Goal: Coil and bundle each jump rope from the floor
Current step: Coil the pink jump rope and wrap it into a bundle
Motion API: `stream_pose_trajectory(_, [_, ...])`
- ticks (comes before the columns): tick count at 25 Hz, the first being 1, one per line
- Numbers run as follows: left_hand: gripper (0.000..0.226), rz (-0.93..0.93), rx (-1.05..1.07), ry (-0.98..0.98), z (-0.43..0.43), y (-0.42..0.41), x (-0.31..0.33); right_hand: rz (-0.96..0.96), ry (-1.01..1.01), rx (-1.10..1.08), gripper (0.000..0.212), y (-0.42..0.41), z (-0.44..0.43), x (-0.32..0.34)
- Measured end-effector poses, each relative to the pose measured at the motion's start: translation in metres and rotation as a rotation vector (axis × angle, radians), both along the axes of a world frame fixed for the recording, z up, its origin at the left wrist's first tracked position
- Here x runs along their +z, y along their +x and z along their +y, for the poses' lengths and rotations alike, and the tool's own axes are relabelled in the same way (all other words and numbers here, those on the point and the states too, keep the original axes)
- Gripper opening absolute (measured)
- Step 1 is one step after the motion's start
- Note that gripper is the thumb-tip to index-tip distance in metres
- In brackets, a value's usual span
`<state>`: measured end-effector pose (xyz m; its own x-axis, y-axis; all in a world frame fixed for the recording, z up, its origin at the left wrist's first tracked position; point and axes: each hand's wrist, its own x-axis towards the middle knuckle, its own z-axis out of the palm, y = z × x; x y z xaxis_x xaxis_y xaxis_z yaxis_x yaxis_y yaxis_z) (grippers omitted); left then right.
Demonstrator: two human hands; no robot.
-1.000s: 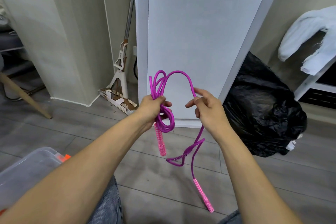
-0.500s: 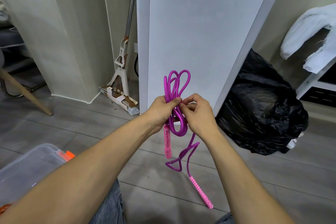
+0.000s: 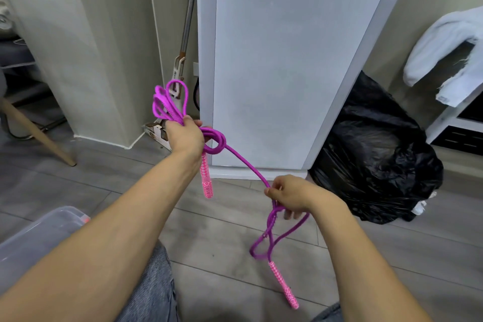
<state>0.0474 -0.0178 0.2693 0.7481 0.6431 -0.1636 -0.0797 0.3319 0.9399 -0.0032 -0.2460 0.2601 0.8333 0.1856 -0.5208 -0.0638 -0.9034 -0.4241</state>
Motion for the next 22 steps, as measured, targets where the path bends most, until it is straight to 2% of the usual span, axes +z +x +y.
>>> stream_pose_trajectory(2, [0.005, 0.046, 0.148, 0.126, 0.014, 0.005, -0.002, -0.054, -0.207, 0.003, 0.046, 0.003, -0.01, -0.001])
stream_pose_trajectory(4, [0.005, 0.069, 0.247, 0.195, 0.03, 0.009, -0.006, -0.261, -0.277, -0.195, 0.04, 0.011, -0.028, -0.002])
stream_pose_trajectory(6, [0.004, 0.058, 0.27, 0.182, 0.038, 0.01, -0.008, -0.453, -0.371, -0.362, 0.029, 0.016, -0.04, -0.004])
stream_pose_trajectory(8, [0.004, 0.048, 0.26, 0.162, 0.039, 0.011, -0.009, -0.413, -0.465, -0.397, 0.023, 0.017, -0.039, -0.004])
stream_pose_trajectory(11, [0.001, 0.015, 0.279, 0.133, 0.043, 0.011, -0.006, -0.3, -0.612, -0.417, 0.039, 0.013, -0.04, -0.011])
stream_pose_trajectory(13, [0.004, -0.013, 0.319, 0.072, 0.052, 0.012, -0.005, -0.313, -0.669, -0.495, 0.045, 0.015, -0.049, -0.013])
stream_pose_trajectory(15, [0.007, -0.038, 0.242, -0.031, 0.05, 0.01, -0.002, -0.351, -0.667, -0.525, 0.044, 0.018, -0.055, -0.012])
stream_pose_trajectory(17, [0.014, -0.086, 0.018, -0.164, 0.032, 0.003, 0.004, -0.469, -0.518, -0.459, 0.037, 0.022, -0.047, -0.01])
stream_pose_trajectory(18, [0.017, -0.105, -0.101, -0.199, 0.02, -0.002, 0.008, -0.571, -0.37, -0.402, 0.031, 0.023, -0.038, -0.008])
stream_pose_trajectory(20, [0.024, -0.126, -0.281, -0.224, -0.002, -0.009, 0.014, -0.689, 0.088, -0.304, 0.022, 0.023, -0.014, -0.006])
stream_pose_trajectory(22, [0.029, -0.124, -0.401, -0.243, -0.017, -0.014, 0.017, -0.576, 0.499, -0.231, 0.021, 0.017, 0.015, -0.007])
